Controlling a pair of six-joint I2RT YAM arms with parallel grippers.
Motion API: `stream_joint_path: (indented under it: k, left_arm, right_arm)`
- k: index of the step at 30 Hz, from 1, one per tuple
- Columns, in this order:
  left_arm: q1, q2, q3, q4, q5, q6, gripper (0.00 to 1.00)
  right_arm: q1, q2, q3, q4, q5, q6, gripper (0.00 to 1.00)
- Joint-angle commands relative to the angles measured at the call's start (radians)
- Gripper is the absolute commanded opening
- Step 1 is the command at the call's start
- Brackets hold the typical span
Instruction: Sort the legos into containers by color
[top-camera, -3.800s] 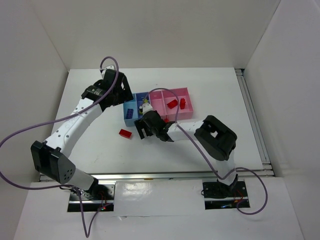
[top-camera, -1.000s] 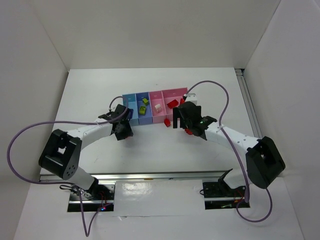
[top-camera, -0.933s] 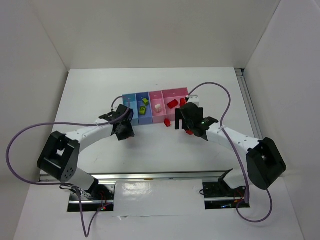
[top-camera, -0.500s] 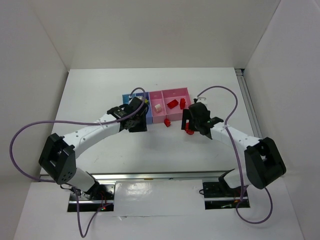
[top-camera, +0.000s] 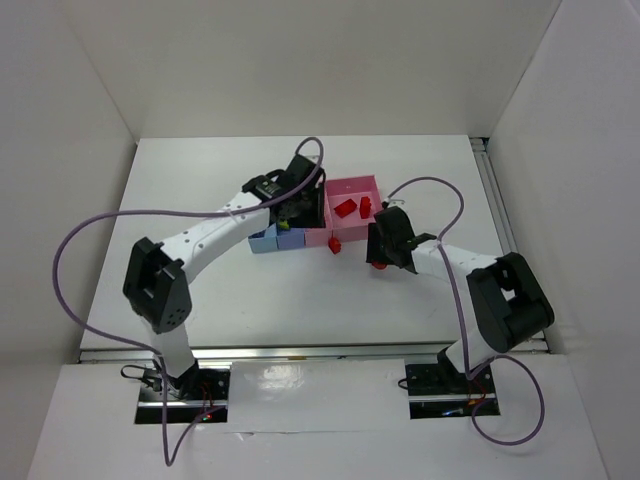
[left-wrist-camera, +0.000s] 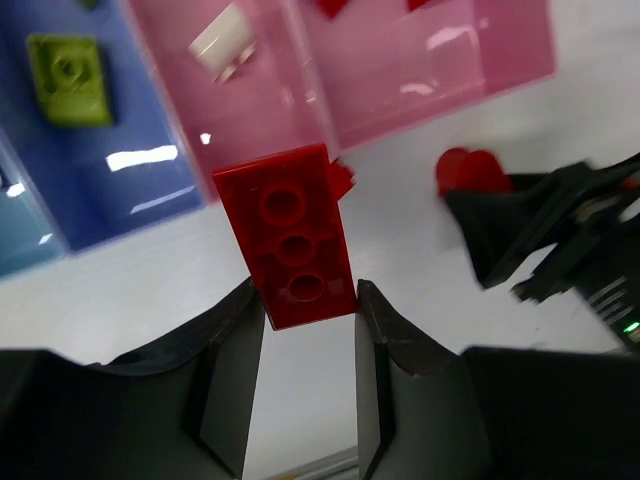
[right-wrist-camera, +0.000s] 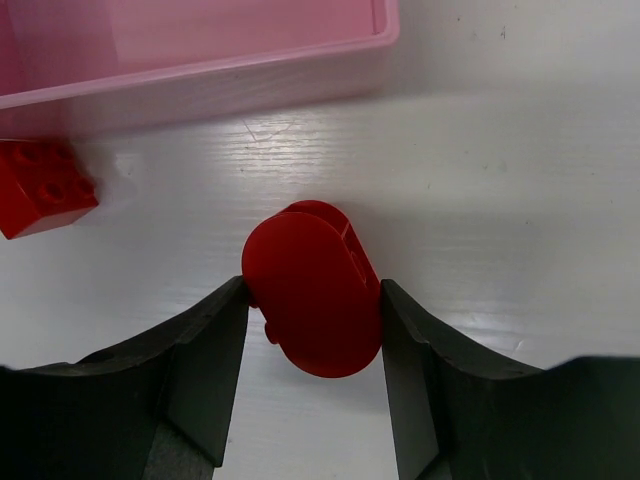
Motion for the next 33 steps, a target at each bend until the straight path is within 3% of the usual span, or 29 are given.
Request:
stream_joint_path:
  k: [1, 3, 9, 12, 13, 14, 17, 22, 29, 33]
  left_arm:
    - [-0.005, 0.117, 0.142, -0.009, 0.074, 0.044, 0.09]
    - [-0.005, 0.172, 0.204, -0.020, 0.088, 0.044, 0.09]
    - [-0.005, 0.401, 0.468, -0.051, 0.109, 0.053, 0.15]
    - [-0.005, 0.511, 0.605, -0.088, 0.098, 0.044, 0.59]
    - [-0.005, 0.533, 0.667, -0.104, 0.098, 0.044, 0.86]
    - [-0.005, 0.548, 0.688, -0.117, 0.098, 0.044, 0.90]
    - [-0.005, 0.515, 0.651, -0.103, 0.075, 0.032, 0.93]
    - [-0.005, 0.318, 0.463, -0.075, -0.050, 0.000, 0.90]
    - [-0.014, -0.001, 0.017, -0.014, -0.130, -0.117, 0.86]
    - [-0.051, -0.094, -0.134, 0.059, -0.075, -0.173, 0.84]
  right_arm:
    - [-0.007, -0.002, -0.008, 0.048, 0.023, -0.002, 0.42]
    - [-0.007, -0.047, -0.008, 0.019, 0.035, 0.009, 0.36]
    - [-0.007, -0.300, -0.069, -0.110, 0.058, 0.067, 0.36]
    - [-0.007, -0.416, -0.081, -0.152, 0.058, 0.090, 0.36]
    - [-0.007, -0.433, -0.081, -0.170, 0.058, 0.090, 0.36]
    - [-0.007, -0.444, -0.051, -0.179, 0.067, 0.090, 0.36]
    - [-0.007, -0.429, 0.021, -0.179, 0.068, 0.075, 0.36]
    - [-0.016, -0.245, 0.150, -0.060, 0.068, 0.021, 0.37]
    - [-0.041, 0.002, 0.324, 0.052, 0.011, -0.011, 0.43]
    - [-0.050, 0.100, 0.400, 0.052, -0.014, -0.011, 0.79]
